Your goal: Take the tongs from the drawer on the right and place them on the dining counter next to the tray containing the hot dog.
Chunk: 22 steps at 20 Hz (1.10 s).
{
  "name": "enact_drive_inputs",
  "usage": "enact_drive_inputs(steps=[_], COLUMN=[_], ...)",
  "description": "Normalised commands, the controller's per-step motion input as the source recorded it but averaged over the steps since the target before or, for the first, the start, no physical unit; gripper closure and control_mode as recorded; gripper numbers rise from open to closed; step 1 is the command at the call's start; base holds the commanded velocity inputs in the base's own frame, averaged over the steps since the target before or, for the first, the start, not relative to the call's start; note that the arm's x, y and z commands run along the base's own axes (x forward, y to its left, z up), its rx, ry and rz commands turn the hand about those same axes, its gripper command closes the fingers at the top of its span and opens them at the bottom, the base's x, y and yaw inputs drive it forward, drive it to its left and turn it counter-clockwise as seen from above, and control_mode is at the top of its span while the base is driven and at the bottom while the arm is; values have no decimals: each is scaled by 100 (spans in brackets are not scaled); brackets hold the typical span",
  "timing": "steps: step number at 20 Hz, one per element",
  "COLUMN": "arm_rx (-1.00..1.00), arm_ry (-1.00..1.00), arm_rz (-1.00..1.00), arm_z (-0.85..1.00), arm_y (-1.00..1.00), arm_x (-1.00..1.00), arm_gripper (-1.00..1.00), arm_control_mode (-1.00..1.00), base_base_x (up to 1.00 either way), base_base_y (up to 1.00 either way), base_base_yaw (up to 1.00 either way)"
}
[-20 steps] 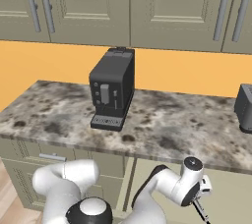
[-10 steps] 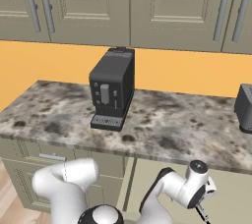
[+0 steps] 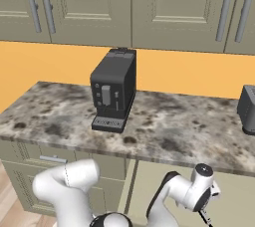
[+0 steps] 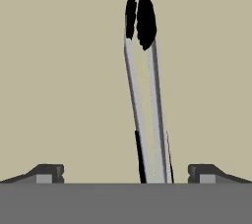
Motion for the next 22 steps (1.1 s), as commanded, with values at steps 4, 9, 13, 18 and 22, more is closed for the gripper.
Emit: enact_drive_inputs(steps=[4, 9, 13, 18, 22], arm_rx=[1, 1, 0, 0, 0], arm_ry=[3, 1, 0, 0, 0], arm_rz=[6, 4, 1, 0, 0], arm_z=[-15, -18, -24, -24, -24], arm_y=[-17, -15, -5, 0, 0], arm_x=[12, 16, 18, 2, 0], arm_gripper=[-100, -100, -100, -100, -100], arm_control_mode=[-100, -100, -100, -100, -100], base_base_x=[0, 0, 0, 0, 0], base_base_y=[0, 0, 0, 0, 0], base_base_yaw=[0, 0, 0, 0, 0])
